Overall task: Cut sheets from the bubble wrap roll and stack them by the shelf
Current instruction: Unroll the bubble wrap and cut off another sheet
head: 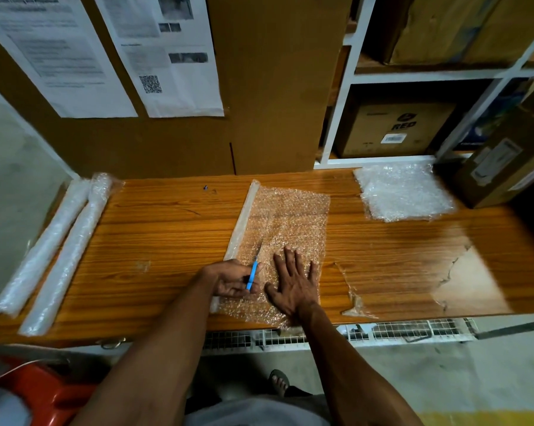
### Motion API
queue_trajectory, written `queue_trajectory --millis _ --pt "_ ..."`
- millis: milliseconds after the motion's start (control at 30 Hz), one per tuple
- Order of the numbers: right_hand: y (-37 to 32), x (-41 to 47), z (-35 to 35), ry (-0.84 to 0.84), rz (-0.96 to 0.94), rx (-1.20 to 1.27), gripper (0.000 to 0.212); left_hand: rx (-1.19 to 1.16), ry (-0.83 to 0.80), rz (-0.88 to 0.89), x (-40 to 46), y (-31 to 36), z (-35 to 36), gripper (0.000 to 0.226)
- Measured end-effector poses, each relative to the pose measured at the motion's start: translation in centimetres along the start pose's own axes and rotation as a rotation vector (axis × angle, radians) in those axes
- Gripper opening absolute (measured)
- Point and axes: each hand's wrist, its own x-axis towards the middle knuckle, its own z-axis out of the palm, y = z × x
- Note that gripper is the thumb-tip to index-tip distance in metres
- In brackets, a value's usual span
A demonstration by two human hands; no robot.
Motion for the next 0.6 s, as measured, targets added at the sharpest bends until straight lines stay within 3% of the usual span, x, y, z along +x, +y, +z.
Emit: queue_trajectory --millis 200,367,600 --pt "0.0 0.0 0.2 0.015 0.017 0.029 0.088 -0.129 0.051 0.089 1.5 -0.5 -0.1 0.014" --pt "-1.0 0.4 -0.5 0.068 0.068 0.040 0.080 -0.151 0.030 0.107 1.1 -0.5 -0.2 0.019" --pt "-1.4 0.7 -0.3 0.000 0.086 0.016 0.079 -0.122 -0.033 0.039 1.1 0.3 -0.9 0.035"
